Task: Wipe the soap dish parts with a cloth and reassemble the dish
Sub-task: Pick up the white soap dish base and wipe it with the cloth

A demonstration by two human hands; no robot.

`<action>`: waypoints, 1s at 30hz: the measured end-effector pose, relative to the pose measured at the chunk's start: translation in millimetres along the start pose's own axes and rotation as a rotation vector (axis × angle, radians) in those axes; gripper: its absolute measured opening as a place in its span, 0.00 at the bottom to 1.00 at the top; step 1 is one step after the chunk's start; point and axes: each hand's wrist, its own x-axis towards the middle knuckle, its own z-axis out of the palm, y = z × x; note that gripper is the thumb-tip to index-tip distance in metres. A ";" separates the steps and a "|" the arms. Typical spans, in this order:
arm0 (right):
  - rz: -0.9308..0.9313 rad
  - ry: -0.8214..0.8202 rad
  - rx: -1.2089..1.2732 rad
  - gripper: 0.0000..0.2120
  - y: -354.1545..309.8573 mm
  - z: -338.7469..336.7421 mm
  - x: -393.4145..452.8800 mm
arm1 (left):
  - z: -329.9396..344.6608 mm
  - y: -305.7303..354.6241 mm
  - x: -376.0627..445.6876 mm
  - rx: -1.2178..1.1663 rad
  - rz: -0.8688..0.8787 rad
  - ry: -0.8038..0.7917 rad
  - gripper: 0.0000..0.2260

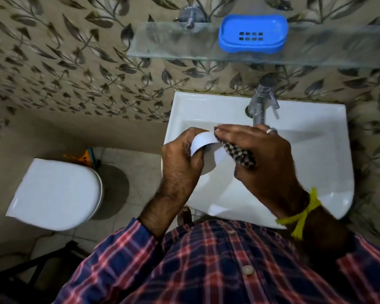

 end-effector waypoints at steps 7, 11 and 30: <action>-0.045 0.049 0.099 0.25 3.5 -0.8 -0.5 | 1.0 -14.2 7.1 -0.131 0.003 0.040 0.07; -0.023 0.004 0.132 0.25 1.5 0.4 13.1 | 7.5 -11.3 8.2 -0.281 -0.105 0.019 0.07; 0.045 0.310 0.118 0.19 4.5 5.4 5.1 | 27.6 13.7 21.5 -0.637 -0.324 0.158 0.09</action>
